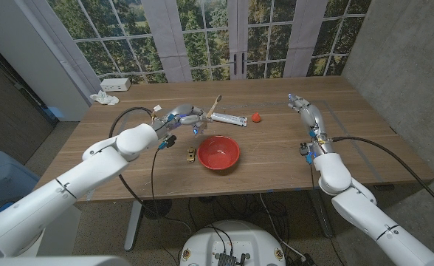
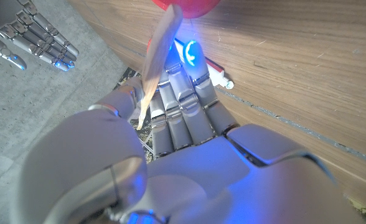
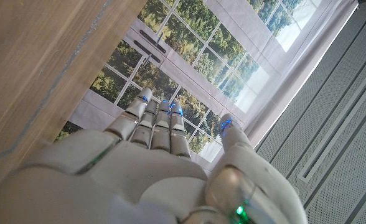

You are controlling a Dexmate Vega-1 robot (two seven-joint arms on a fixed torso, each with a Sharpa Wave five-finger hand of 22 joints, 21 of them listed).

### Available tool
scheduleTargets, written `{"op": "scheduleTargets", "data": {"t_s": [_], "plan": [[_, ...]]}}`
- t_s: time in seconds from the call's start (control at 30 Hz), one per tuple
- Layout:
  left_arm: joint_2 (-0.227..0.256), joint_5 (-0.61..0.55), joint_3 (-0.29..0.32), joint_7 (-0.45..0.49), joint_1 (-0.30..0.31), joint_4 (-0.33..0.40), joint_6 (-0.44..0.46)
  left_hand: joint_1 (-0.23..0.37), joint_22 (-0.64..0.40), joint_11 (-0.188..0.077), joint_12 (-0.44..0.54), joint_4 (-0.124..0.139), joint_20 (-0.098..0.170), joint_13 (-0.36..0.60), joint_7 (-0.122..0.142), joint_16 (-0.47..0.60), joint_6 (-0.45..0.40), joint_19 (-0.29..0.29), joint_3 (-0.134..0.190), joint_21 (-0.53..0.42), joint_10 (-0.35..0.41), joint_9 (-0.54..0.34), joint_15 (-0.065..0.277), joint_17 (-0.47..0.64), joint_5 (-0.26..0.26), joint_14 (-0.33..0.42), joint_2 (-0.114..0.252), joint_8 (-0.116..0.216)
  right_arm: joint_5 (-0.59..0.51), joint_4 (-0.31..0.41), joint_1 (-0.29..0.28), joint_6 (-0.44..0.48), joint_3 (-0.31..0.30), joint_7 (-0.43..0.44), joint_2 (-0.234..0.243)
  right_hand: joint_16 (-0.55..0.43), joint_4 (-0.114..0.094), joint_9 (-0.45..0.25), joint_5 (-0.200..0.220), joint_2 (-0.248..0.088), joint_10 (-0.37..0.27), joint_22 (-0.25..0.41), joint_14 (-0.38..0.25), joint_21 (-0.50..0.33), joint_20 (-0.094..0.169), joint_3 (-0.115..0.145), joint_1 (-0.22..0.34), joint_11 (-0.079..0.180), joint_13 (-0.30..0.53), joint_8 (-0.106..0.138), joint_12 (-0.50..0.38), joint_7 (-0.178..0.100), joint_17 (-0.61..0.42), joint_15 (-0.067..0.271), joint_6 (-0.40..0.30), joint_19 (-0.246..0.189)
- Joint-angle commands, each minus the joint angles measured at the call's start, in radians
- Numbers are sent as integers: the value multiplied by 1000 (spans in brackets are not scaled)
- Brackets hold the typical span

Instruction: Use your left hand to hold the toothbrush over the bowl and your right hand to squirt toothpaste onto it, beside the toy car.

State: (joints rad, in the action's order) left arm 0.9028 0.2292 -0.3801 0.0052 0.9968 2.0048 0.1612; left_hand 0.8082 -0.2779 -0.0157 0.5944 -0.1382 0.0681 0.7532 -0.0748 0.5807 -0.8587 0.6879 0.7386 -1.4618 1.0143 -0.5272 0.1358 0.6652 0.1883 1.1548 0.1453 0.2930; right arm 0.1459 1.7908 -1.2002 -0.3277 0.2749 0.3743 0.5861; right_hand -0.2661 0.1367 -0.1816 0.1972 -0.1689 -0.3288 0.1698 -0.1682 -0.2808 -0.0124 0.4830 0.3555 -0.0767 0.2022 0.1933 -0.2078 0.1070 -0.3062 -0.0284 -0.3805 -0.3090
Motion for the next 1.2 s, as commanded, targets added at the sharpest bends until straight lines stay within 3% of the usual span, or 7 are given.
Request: {"op": "scheduleTargets", "data": {"t_s": [0.03, 0.7, 1.2], "plan": [[-1, 105, 29, 25, 26, -37, -45, 32, 6, -188, 1, 22, 141, 5, 9, -4, -45, -8, 43, -14, 194, -7, 90, 2, 5, 100, 40, -2, -39, 23, 54, 64, 34, -14, 23, 2, 6, -3, 7, -4, -10, 4, -11, 3, 0, 6, 1, -1, 2, 5, -4, -4, -1, 2, -9, -6], [1, 163, 27, 19, 8, -85, -71, 24, 34, -188, -8, 17, 141, 9, 8, -10, -49, -19, 52, -49, 198, -17, 89, 5, 3, 107, 40, -13, -82, 18, 179, 178, 122, -67, 45, 3, 12, -3, 10, -1, -8, 4, -11, 8, -4, 11, 15, 1, 2, 3, -1, -6, 1, 3, -7, -13], [10, 203, 46, 37, 30, -74, -70, 21, 48, -188, -10, 15, 141, 14, 7, -14, -52, -25, 56, -65, 201, -20, 89, 6, 2, 111, 40, -20, -113, -7, 253, 209, 175, -94, 50, 4, 14, -3, 13, -1, -9, 4, -10, 15, -2, 15, 26, 3, 2, 2, -1, -8, 2, 8, -7, -14]]}}
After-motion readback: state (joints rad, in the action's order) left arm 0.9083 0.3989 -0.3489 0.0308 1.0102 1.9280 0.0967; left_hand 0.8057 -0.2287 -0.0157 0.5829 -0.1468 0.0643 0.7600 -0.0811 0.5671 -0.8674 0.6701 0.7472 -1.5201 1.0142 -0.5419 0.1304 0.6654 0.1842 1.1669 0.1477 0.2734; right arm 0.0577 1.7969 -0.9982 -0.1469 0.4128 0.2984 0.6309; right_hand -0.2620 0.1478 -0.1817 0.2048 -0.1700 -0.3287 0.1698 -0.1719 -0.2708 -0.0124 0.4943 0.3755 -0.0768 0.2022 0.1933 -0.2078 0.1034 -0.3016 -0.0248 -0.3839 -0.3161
